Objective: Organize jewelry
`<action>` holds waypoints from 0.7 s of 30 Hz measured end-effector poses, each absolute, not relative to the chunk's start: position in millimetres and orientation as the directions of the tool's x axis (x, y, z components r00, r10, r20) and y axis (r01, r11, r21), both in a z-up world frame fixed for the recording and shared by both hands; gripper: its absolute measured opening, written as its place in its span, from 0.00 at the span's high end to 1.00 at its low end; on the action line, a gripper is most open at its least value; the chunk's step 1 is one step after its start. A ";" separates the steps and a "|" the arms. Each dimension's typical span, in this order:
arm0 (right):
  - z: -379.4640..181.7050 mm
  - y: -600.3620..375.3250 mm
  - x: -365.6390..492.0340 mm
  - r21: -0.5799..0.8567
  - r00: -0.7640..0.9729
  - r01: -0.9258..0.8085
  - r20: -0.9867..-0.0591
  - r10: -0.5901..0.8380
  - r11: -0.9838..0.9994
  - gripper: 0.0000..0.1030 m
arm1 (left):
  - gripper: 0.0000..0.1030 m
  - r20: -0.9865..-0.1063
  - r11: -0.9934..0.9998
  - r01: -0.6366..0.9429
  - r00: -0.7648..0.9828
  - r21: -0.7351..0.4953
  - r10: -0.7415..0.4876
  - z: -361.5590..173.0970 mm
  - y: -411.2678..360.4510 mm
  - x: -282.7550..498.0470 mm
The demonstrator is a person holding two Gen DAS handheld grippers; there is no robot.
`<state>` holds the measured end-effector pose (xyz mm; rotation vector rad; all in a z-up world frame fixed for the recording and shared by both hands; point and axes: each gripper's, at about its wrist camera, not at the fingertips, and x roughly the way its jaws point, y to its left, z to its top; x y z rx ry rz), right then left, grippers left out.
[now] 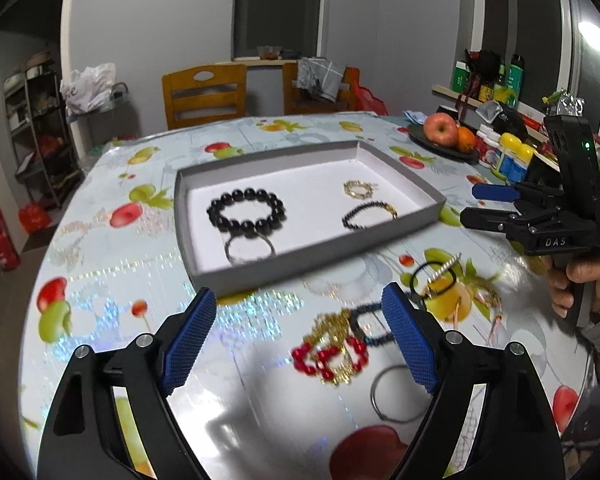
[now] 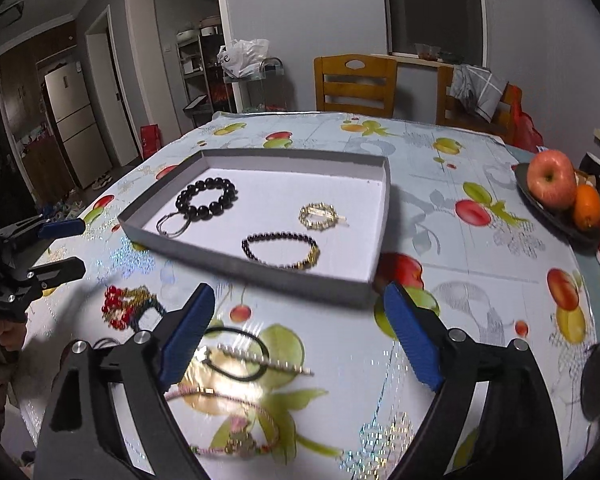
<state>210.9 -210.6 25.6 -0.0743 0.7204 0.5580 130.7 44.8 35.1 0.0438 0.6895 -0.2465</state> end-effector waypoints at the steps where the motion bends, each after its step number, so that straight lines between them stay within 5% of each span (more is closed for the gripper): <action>1: 24.1 -212.1 209.4 0.124 0.612 -0.508 -0.645 0.458 0.853 0.17 | 0.17 -0.640 0.969 0.243 0.738 -0.045 -0.215 32.2 44.0 128.5; 11: 6.7 -218.2 194.6 0.145 0.578 -0.508 -0.674 0.461 0.849 0.17 | 0.18 -0.687 0.964 0.261 0.690 -0.059 -0.229 11.4 36.5 126.6; 17: 6.2 -219.1 194.3 0.146 0.579 -0.504 -0.674 0.458 0.851 0.17 | 0.38 -0.736 0.965 0.260 0.647 -0.034 -0.200 1.6 30.9 135.0; 21: 5.0 -219.5 196.7 0.147 0.576 -0.496 -0.682 0.451 0.856 0.17 | 0.38 -0.750 0.965 0.260 0.632 -0.032 -0.195 -1.9 30.8 137.5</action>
